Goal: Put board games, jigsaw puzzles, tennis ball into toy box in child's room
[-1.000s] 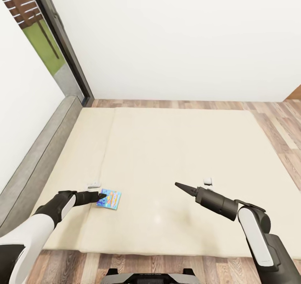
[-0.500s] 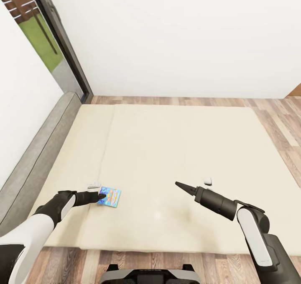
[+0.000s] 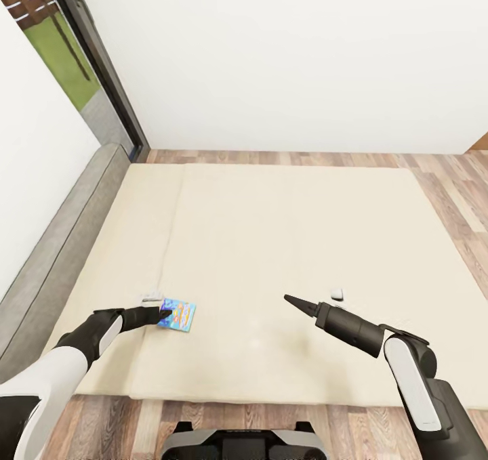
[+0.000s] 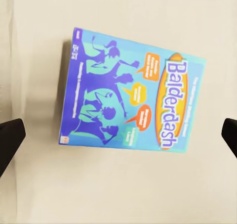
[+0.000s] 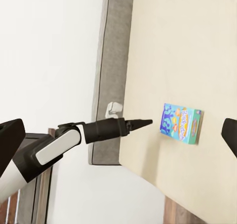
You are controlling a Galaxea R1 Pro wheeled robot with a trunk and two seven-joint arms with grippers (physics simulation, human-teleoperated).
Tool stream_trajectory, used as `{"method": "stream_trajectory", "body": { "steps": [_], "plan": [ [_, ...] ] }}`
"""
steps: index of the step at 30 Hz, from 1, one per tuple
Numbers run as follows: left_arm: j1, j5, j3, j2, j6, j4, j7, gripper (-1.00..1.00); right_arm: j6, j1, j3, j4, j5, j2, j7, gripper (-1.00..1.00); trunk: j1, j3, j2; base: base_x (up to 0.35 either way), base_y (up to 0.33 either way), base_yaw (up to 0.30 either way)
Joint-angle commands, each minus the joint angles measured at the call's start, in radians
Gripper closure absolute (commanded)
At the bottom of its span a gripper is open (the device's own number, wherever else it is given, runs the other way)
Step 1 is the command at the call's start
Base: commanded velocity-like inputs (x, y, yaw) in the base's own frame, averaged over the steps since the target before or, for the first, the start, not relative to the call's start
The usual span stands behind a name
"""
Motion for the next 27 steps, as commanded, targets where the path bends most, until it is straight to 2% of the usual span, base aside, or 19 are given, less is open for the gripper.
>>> {"method": "stream_trajectory", "body": {
  "steps": [1, 12, 18, 27],
  "plan": [
    [0.000, 0.010, -0.005, 0.001, -0.002, -0.001, 0.001, -1.00, 0.006, -0.001, -0.001, 0.000, -0.001, 0.000, 0.003, -1.00, 0.000, -0.003, -0.002, 0.000, 0.000, 0.000],
    [0.000, 0.010, -0.002, 0.001, -0.063, 0.000, 0.024, -1.00, 0.005, -0.001, 0.000, 0.000, 0.002, 0.000, 0.003, -1.00, 0.000, -0.021, -0.002, 0.000, 0.000, 0.000],
    [-0.001, 0.011, -0.001, -0.007, -0.074, -0.007, 0.119, -1.00, 0.005, -0.001, 0.000, 0.000, 0.002, 0.000, 0.003, -1.00, 0.000, -0.030, -0.002, 0.000, 0.000, 0.000],
    [-0.002, 0.015, -0.001, -0.010, -0.122, -0.011, 0.137, -1.00, 0.003, -0.001, 0.002, 0.000, 0.002, 0.000, 0.003, -1.00, 0.000, -0.045, -0.002, 0.000, 0.000, 0.000]
  ]
}}
